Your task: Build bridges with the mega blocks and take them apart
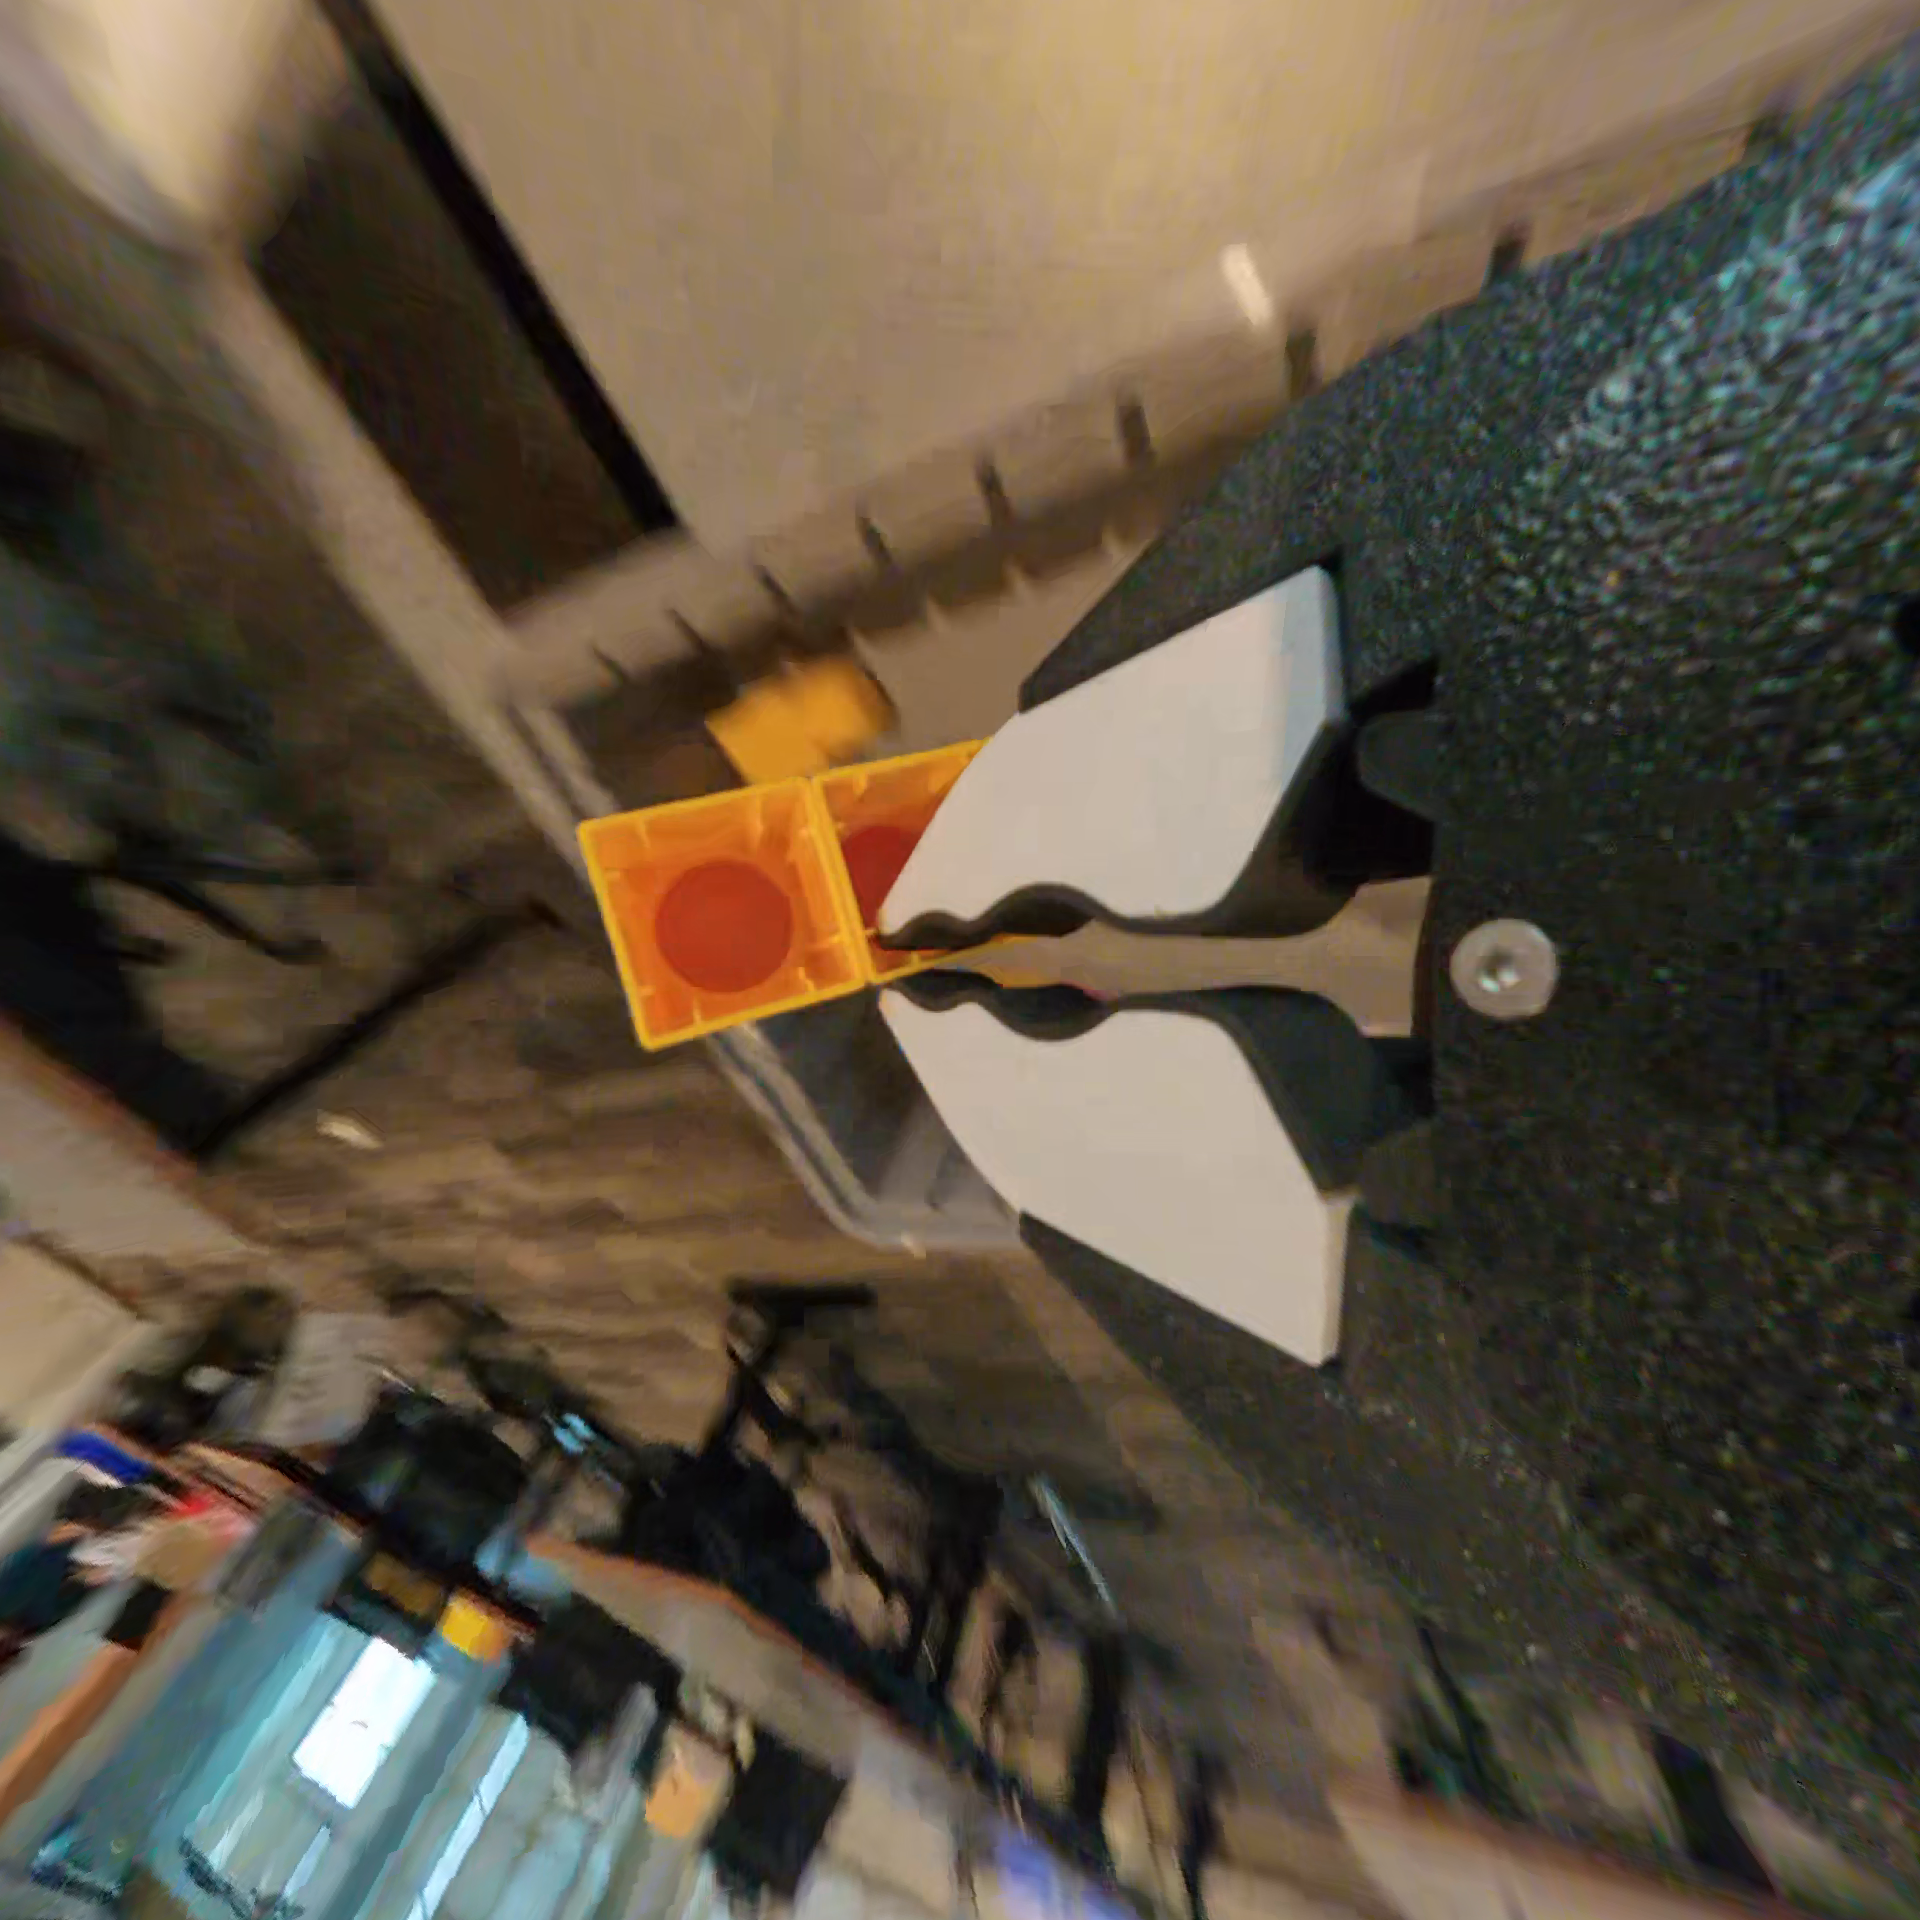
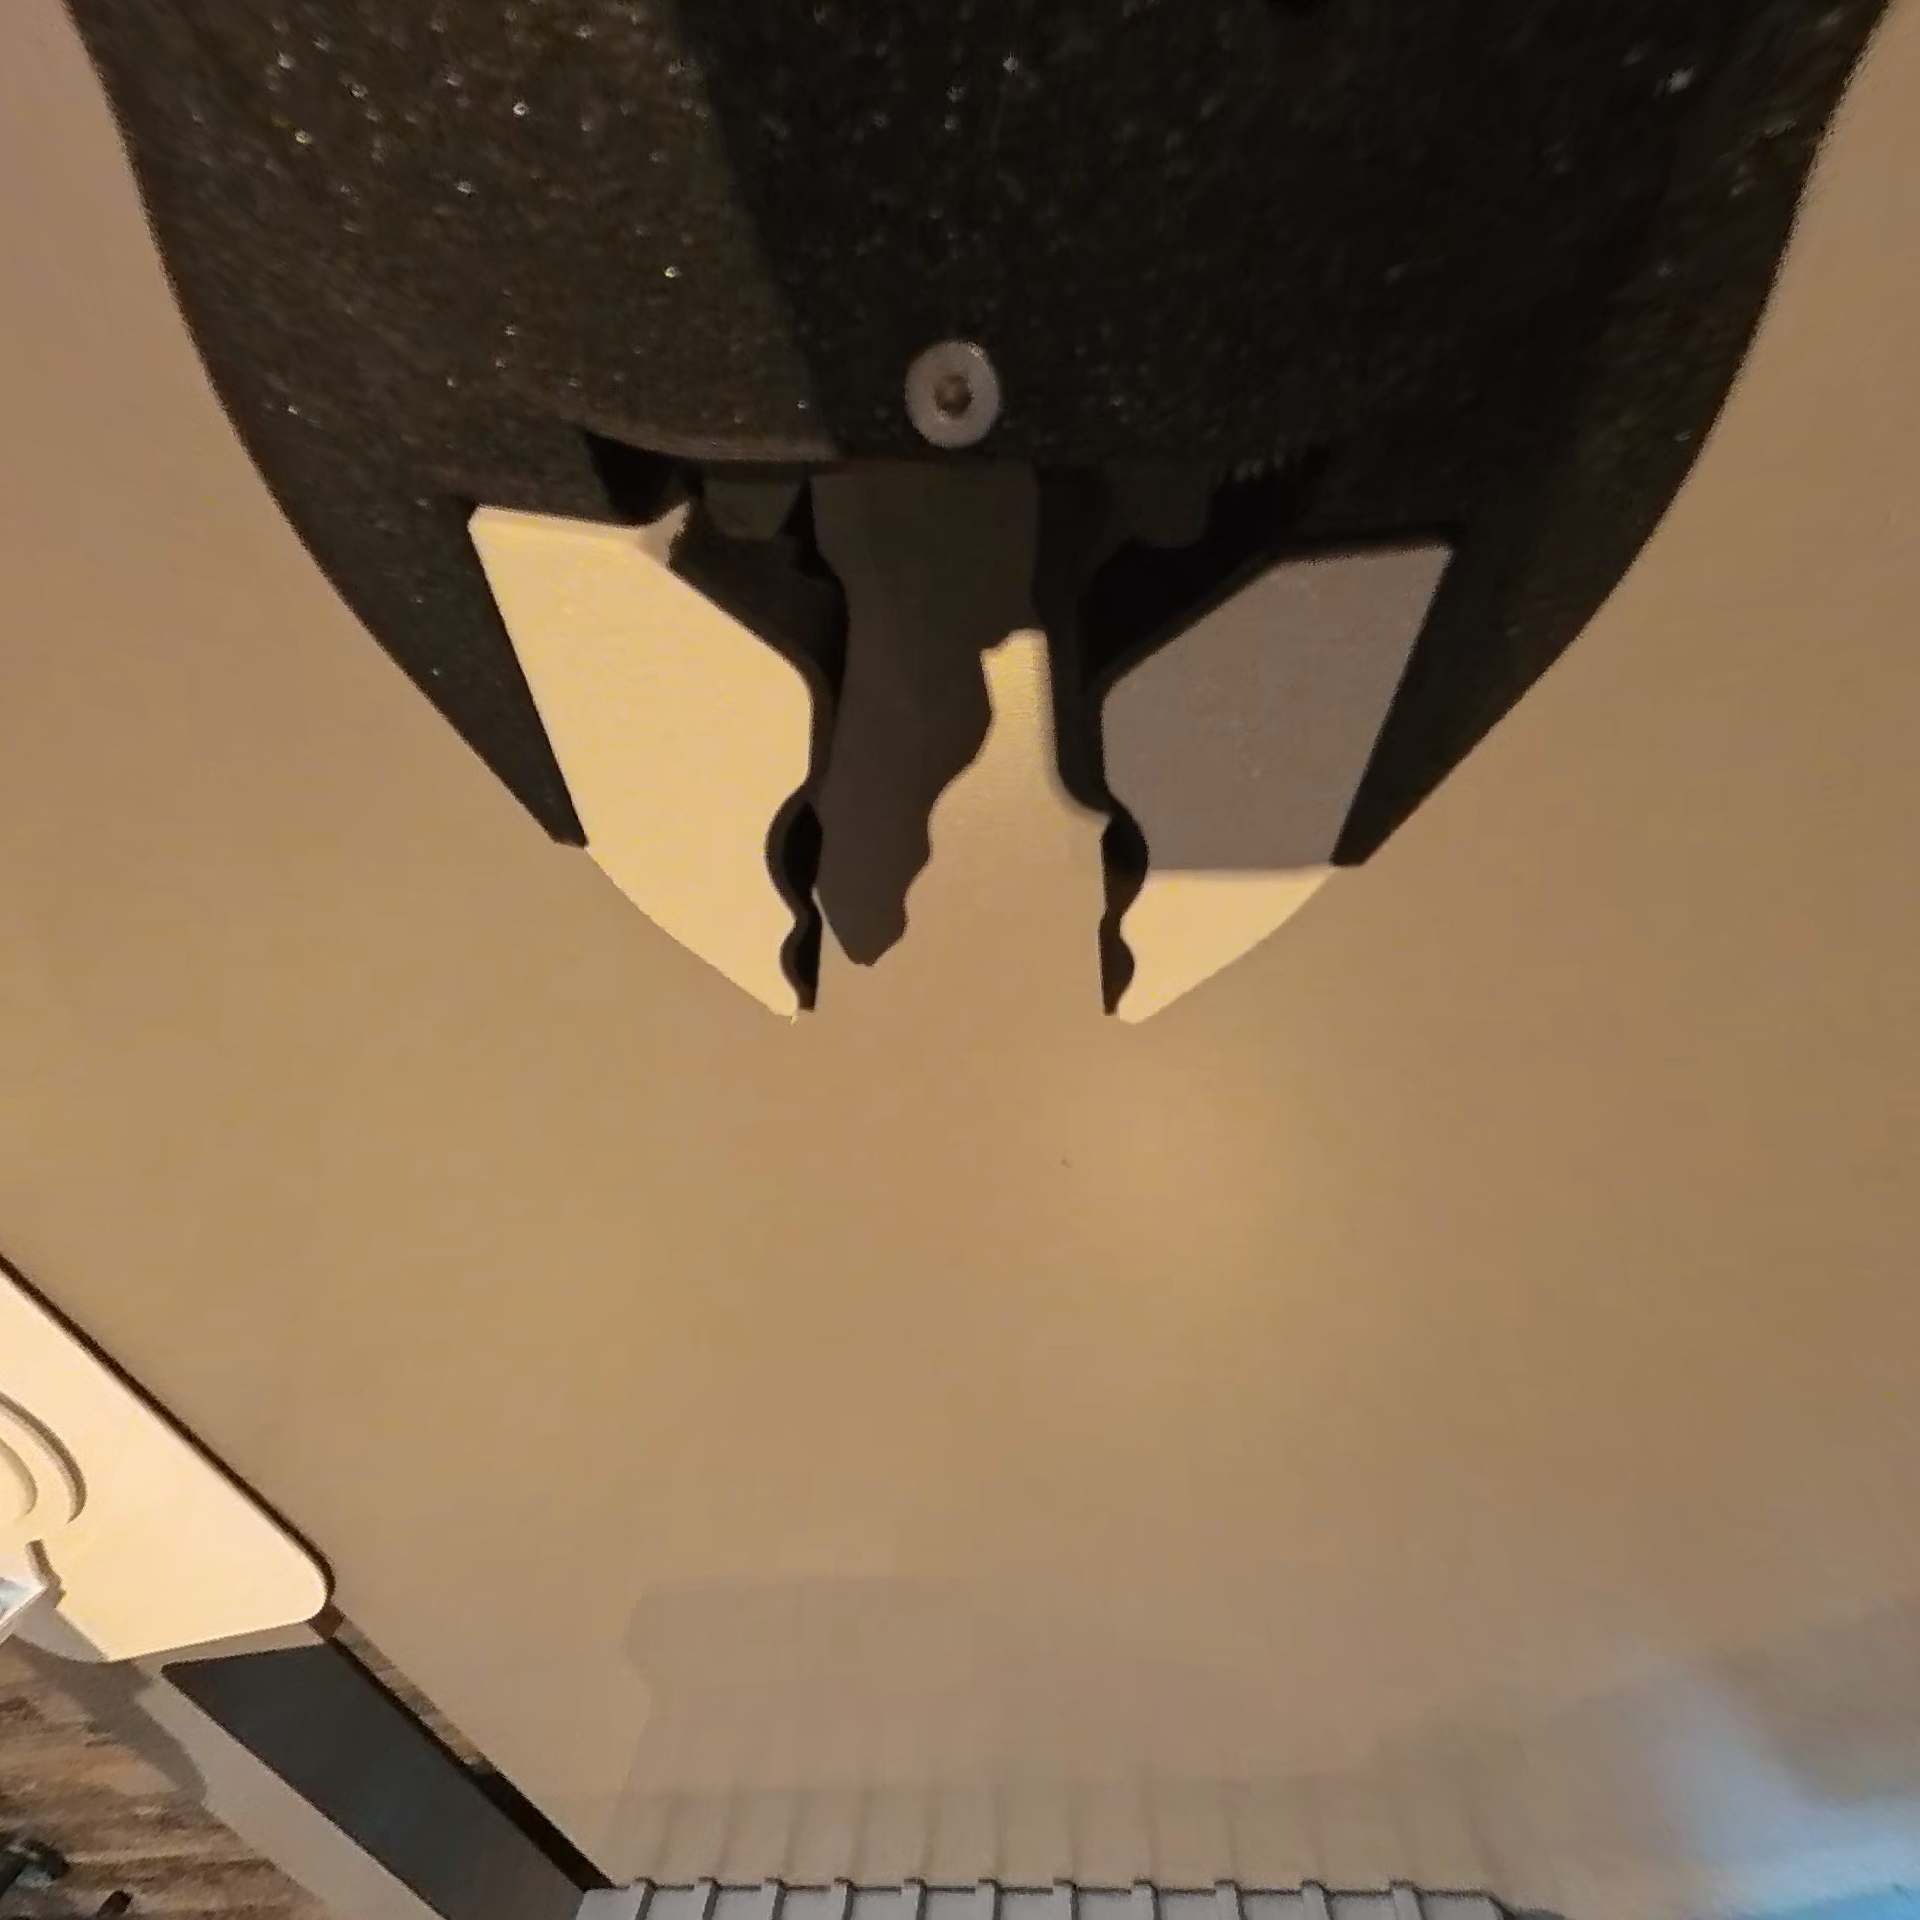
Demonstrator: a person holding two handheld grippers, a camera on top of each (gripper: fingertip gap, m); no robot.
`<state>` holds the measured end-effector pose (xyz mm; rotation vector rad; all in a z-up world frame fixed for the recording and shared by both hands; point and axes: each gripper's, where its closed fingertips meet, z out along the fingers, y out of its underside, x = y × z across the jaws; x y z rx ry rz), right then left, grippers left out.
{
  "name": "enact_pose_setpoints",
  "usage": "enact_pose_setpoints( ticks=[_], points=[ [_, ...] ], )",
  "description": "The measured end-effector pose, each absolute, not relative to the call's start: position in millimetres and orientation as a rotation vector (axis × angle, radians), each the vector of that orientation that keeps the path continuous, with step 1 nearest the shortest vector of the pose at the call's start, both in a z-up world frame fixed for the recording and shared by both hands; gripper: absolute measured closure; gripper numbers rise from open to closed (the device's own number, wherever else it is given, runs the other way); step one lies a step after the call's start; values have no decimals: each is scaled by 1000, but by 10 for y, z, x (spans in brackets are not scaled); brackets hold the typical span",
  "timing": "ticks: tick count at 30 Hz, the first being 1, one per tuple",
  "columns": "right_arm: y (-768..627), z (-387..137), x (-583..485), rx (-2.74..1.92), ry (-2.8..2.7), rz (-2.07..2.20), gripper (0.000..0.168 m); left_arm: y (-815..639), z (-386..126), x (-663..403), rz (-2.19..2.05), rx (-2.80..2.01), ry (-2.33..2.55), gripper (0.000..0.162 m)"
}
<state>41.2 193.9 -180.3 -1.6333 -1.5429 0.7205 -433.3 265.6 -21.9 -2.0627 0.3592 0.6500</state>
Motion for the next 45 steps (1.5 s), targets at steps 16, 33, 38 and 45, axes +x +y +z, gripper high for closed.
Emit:
enact_pose_setpoints(
  ticks=[16,33,38,45],
  points=[
    [1563,-723,674,-1360,-1145,1715,87,1410,-485,231,-1011,-1321,712,159],
    [1437,-811,635,-1342,-1241,1718,132,1472,-953,488,-1011,-1523,806,146],
    [1502,-729,687,-1319,-1211,1673,133,1528,-933,313,-1118,-1570,698,108],
    [1537,-781,654,-1348,-1233,1535,133,1456,-748,409,-1049,-1447,738,104]
  ],
)
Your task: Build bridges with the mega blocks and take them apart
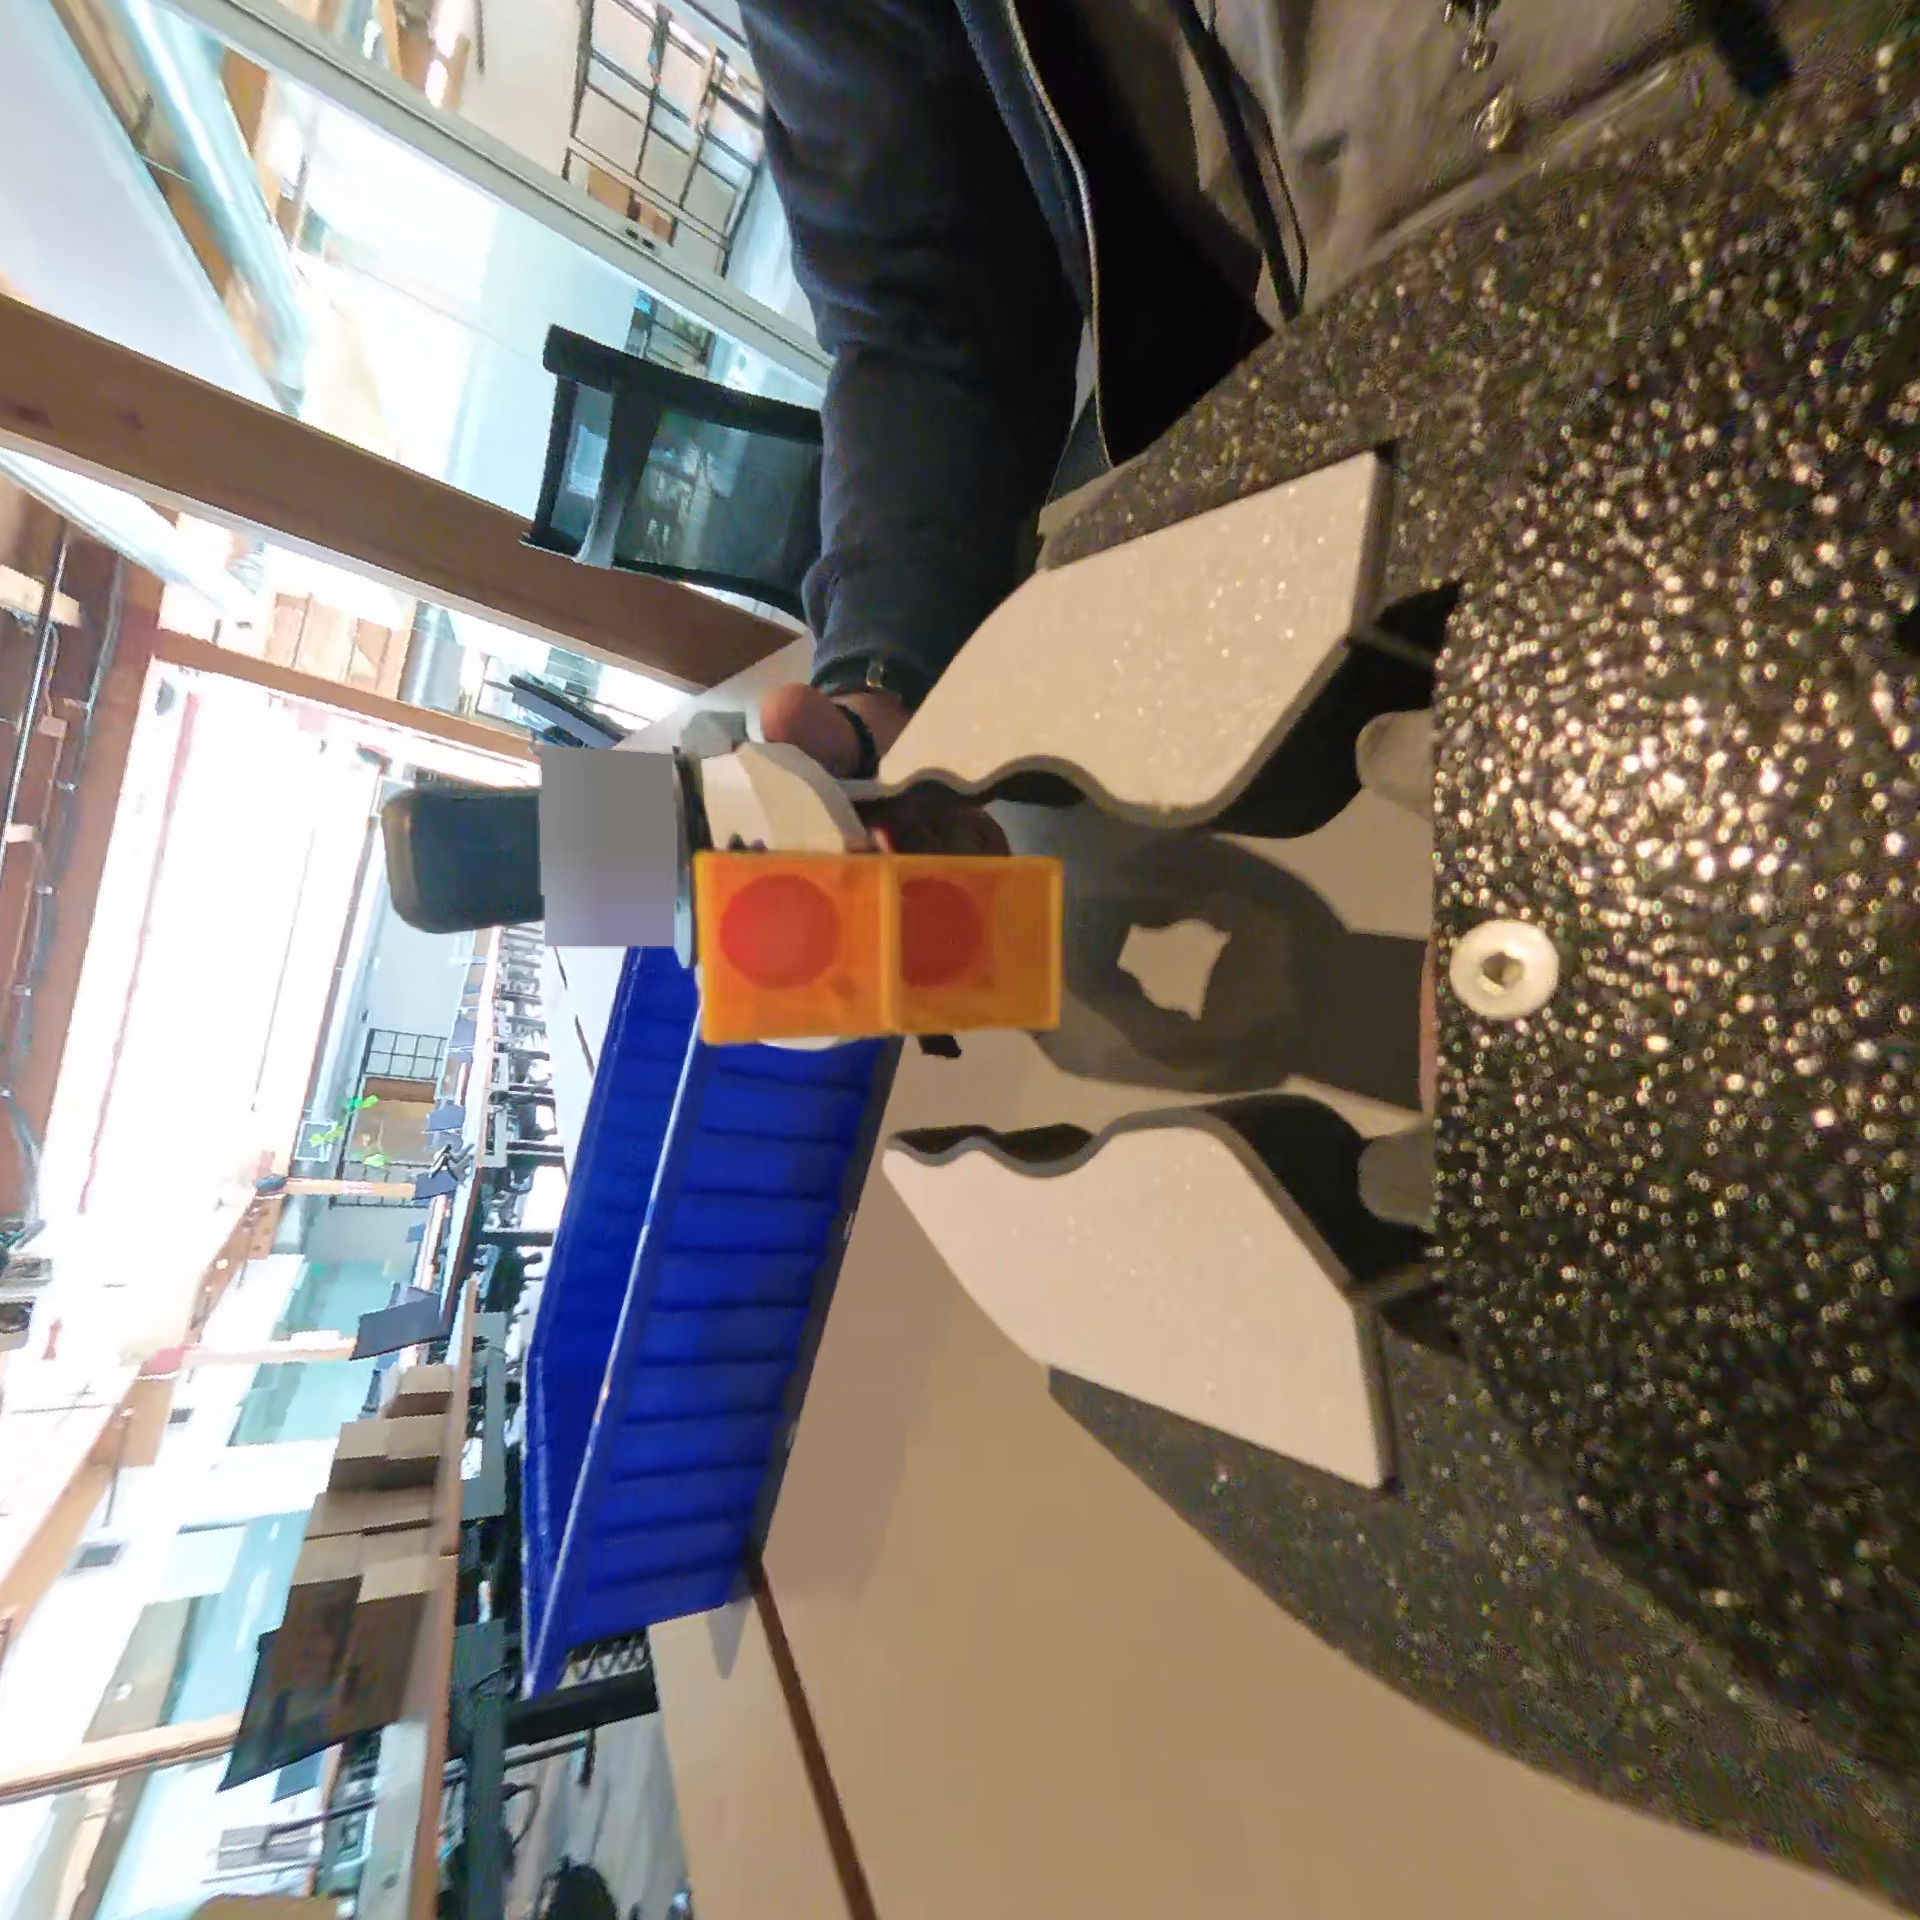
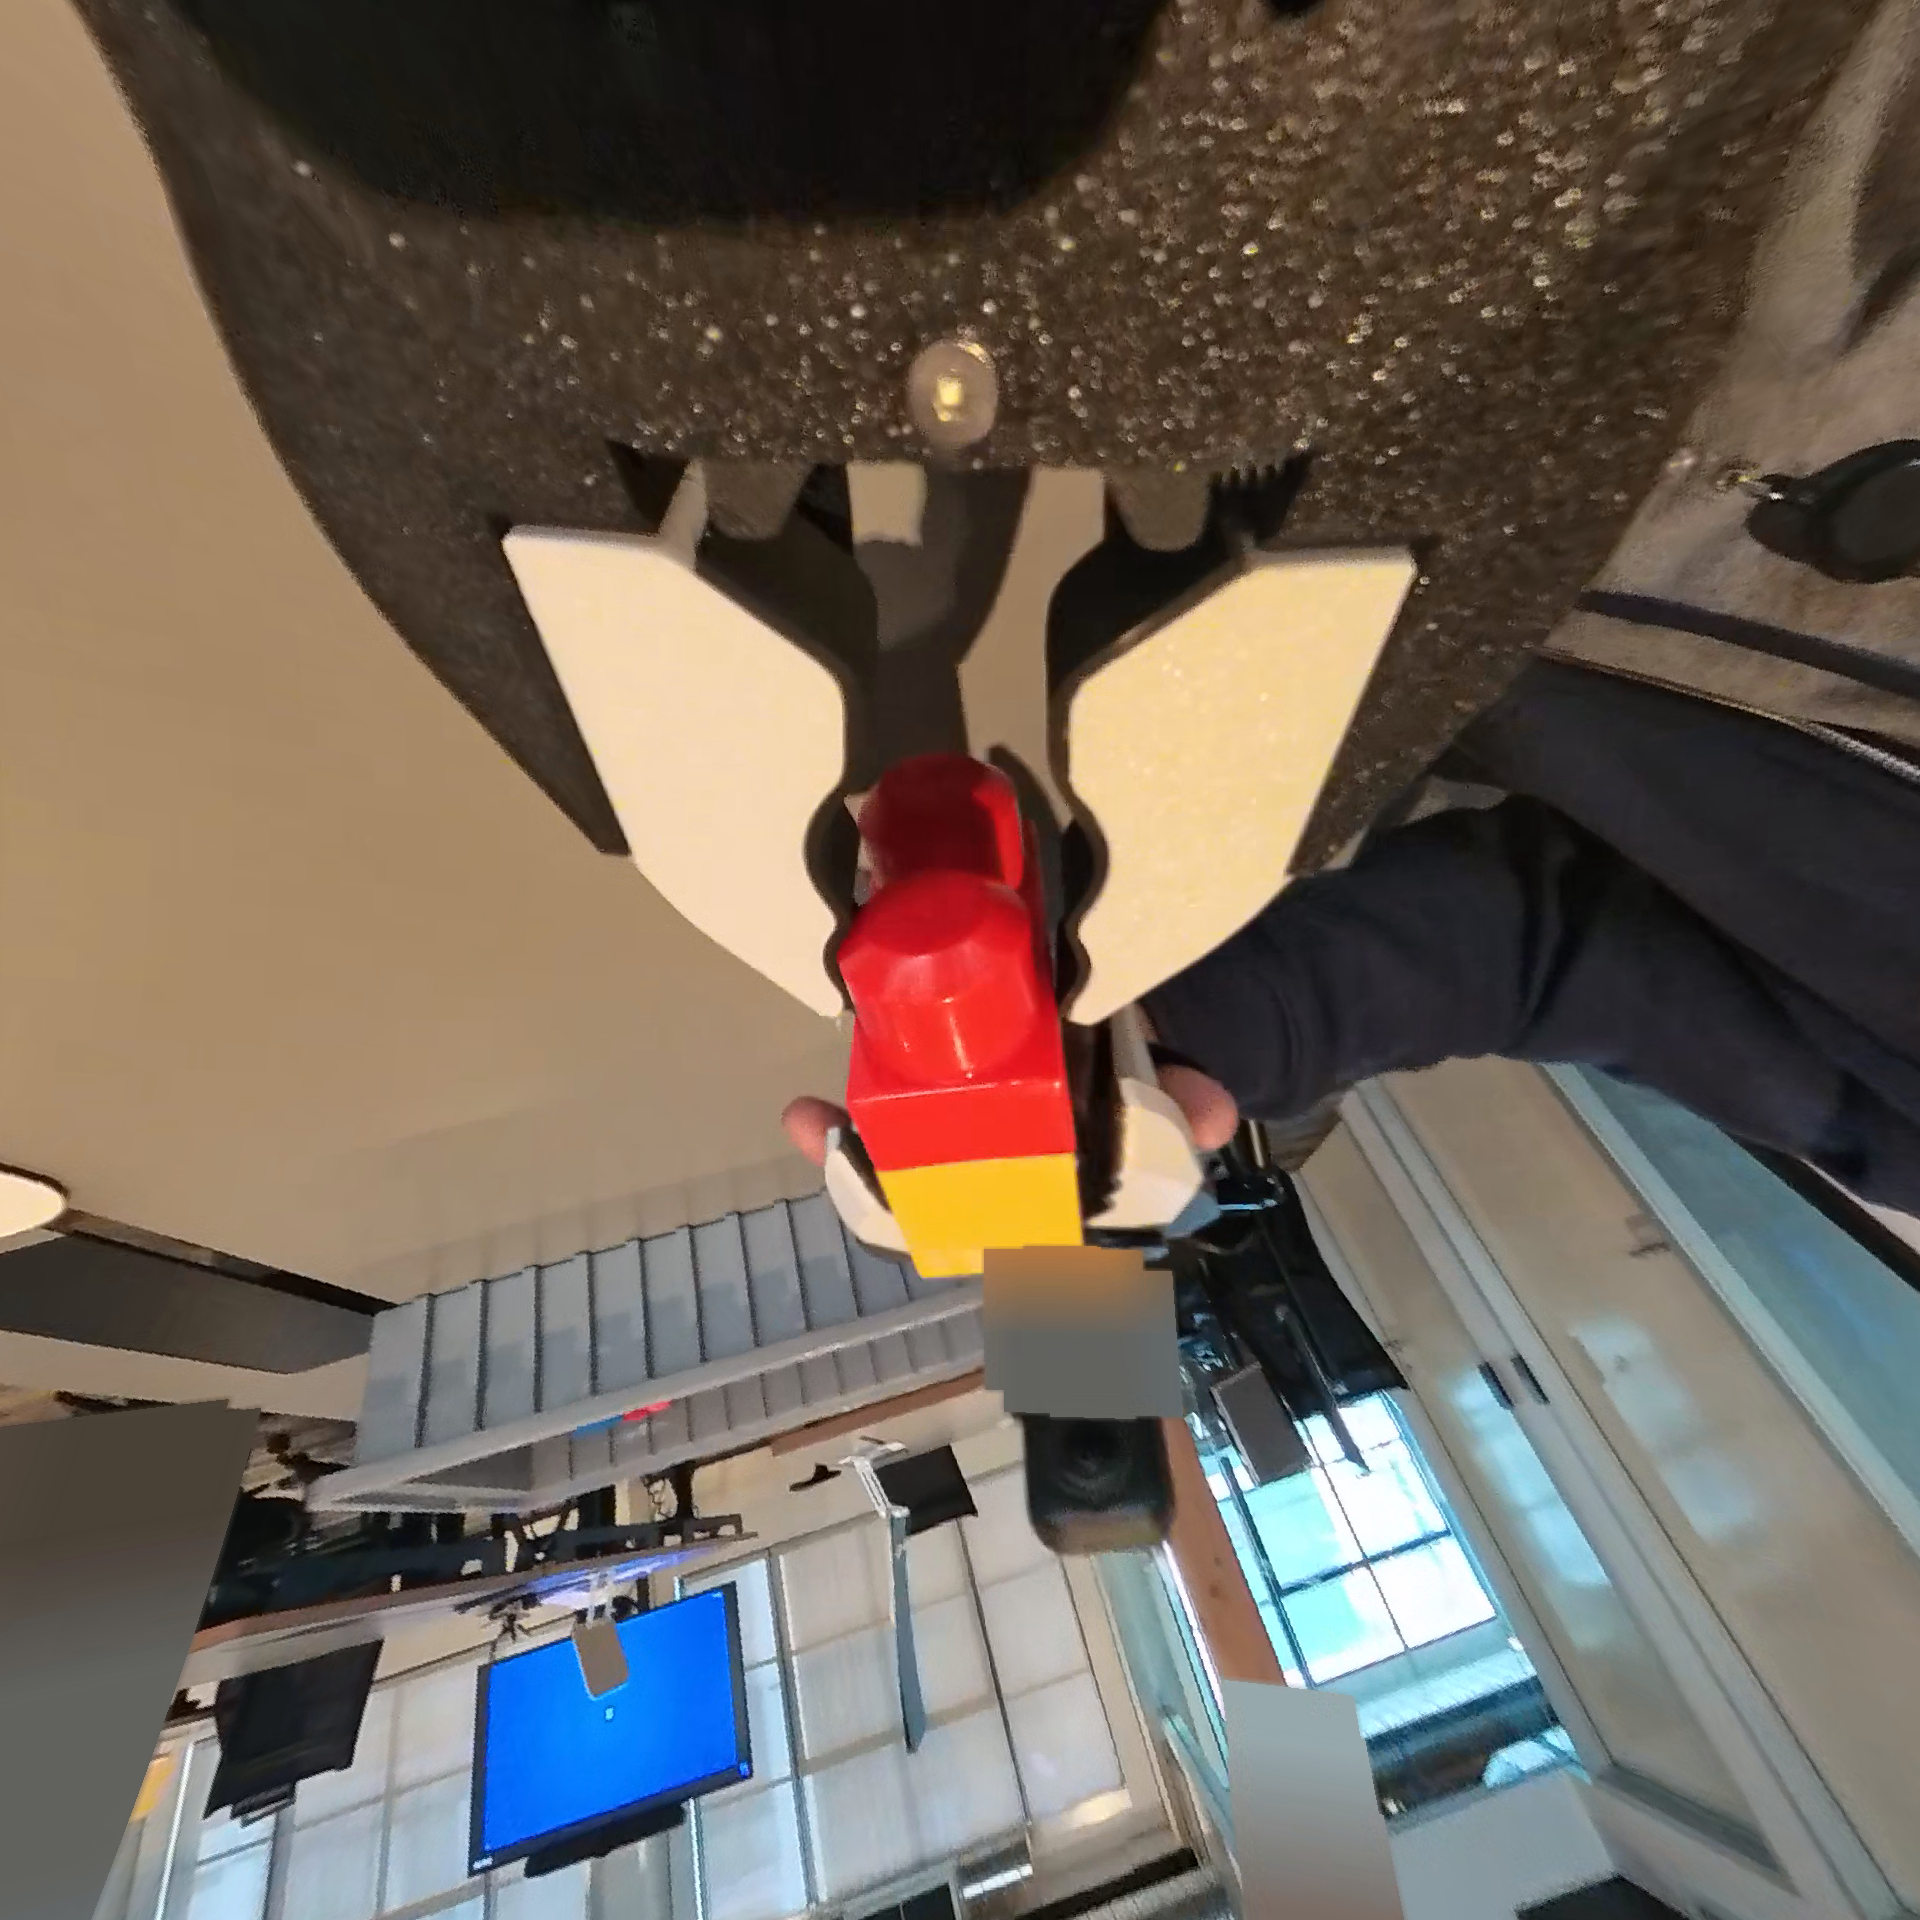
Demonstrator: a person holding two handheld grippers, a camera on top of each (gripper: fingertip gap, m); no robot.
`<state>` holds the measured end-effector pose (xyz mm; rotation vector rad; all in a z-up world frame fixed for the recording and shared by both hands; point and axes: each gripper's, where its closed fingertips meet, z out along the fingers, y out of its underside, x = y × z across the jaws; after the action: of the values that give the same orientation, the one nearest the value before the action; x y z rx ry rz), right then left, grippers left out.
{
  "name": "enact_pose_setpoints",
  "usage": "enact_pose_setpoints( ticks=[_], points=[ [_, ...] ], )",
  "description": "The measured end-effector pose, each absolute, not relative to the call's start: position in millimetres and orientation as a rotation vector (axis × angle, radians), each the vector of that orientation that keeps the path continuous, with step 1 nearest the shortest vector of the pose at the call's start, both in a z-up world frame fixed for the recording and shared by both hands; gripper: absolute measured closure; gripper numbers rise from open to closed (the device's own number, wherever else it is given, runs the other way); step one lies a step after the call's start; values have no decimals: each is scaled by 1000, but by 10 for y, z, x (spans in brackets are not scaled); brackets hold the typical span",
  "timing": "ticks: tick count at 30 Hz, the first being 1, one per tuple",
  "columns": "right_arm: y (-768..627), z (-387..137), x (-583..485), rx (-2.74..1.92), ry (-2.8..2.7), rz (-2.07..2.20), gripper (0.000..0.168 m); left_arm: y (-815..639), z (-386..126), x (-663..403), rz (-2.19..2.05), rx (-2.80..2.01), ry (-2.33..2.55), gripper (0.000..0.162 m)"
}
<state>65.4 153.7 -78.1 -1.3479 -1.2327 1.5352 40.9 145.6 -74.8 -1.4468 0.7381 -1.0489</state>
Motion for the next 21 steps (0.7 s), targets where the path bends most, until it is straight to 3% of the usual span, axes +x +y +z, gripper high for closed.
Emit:
enact_pose_setpoints(
  ticks=[3,8,21],
  points=[
    [1506,-825,615,-1361,-1261,1497,133,1461,-795,495,-1016,-1466,768,106],
    [1461,-877,580,-1371,-1300,1470,133,1444,-866,548,-995,-1477,807,125],
    [1230,-848,657,-1289,-1433,1593,134,1261,-799,583,-1183,-1409,854,126]
  ],
)
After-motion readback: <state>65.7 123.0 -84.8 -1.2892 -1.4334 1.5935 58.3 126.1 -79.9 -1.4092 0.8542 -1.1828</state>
